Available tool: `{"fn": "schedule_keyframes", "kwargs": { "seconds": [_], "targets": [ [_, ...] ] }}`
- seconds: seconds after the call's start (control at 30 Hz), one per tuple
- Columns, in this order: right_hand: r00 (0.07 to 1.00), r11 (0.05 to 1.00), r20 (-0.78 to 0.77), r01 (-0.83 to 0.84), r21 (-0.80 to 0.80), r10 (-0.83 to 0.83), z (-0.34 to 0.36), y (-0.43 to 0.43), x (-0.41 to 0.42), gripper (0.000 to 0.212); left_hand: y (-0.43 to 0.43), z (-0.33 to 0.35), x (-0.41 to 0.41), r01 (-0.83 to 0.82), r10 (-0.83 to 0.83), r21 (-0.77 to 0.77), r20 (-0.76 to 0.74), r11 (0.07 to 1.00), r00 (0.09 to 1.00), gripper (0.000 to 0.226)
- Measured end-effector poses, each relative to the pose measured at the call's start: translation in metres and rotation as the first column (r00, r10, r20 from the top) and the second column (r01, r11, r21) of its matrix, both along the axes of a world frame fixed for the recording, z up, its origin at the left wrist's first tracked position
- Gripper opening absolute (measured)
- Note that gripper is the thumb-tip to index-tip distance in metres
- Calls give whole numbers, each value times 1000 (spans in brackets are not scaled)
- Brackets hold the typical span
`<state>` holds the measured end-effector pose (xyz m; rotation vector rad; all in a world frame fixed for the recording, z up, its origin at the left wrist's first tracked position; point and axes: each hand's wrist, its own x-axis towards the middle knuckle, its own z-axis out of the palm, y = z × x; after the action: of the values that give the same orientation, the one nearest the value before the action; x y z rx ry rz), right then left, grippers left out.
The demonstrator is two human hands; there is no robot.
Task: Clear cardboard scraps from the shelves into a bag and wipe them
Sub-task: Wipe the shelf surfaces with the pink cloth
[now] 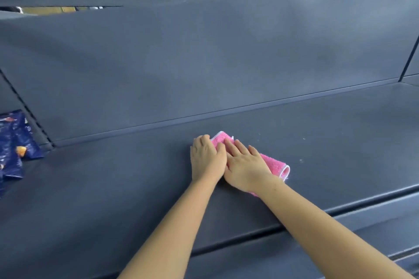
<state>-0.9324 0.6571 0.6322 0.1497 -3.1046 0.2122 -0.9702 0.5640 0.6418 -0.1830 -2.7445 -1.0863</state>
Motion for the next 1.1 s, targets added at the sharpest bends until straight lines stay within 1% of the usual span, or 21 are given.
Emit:
{"fn": "schedule_keyframes", "kwargs": {
  "seconds": [0.07, 0.13, 0.2, 0.27, 0.37, 0.5, 0.57, 0.63, 0.7, 0.73, 0.77, 0.83, 0.93, 1.03, 1.1],
  "targets": [
    [999, 999, -28, -31, 6, 31, -3, -6, 11, 54, 0, -1, -1, -5, 5, 54, 2, 999, 1000, 45],
    [997, 999, -50, -54, -6, 54, -6, -4, 24, 55, 1, -1, -1, 19, -19, 46, -7, 999, 1000, 46],
    [997, 998, -40, -63, 4, 63, -5, 3, 29, 55, 1, -2, -2, 35, -35, 30, 6, 999, 999, 47],
    [1000, 1000, -17, -23, 13, 23, -3, 11, 21, 53, 1, -3, -2, 42, -42, 14, 22, 999, 999, 46],
    [996, 996, -5, 87, 9, -87, 1, 24, -9, 52, 1, -3, -3, 46, -45, -15, 4, 999, 999, 40],
    [986, 987, 50, 158, 24, -159, 6, 40, -58, 52, 0, -5, 0, 70, -69, -27, 25, 997, 997, 47],
    [980, 982, 72, 186, 31, -187, 9, 41, -83, 53, -1, -5, -1, 66, -67, 27, 28, 997, 997, 48],
    [977, 981, 90, 190, 32, -192, 10, 34, -105, 54, -3, -3, -3, 50, -55, 147, 32, 988, 998, 45],
    [982, 986, 90, 162, 36, -164, 10, 19, -121, 54, -8, 0, -6, 14, -37, 298, 70, 954, 997, 42],
    [986, 990, 87, 137, 33, -140, 11, 9, -128, 54, -12, 2, -9, -4, -24, 346, 77, 938, 997, 41],
    [990, 994, 85, 108, 29, -110, 12, -2, -132, 54, -18, 4, -12, -18, -3, 360, 60, 933, 998, 40],
    [995, 999, 93, 39, 28, -41, 13, -27, -133, 54, -34, 8, -20, -54, 57, 348, 0, 936, 998, 37],
    [994, 997, 83, -76, 33, 73, 12, -59, -116, 55, -67, 9, -35, -88, 109, 282, -59, 955, 992, 36],
    [989, 990, 62, -138, 3, 137, 10, -83, -85, 55, -90, 6, -44, -83, 89, 130, -41, 988, 995, 32],
    [982, 987, 97, -159, -31, 161, 12, -99, -65, 58, -96, 6, -46, -34, 34, 27, 11, 999, 999, 28]
  ]
}}
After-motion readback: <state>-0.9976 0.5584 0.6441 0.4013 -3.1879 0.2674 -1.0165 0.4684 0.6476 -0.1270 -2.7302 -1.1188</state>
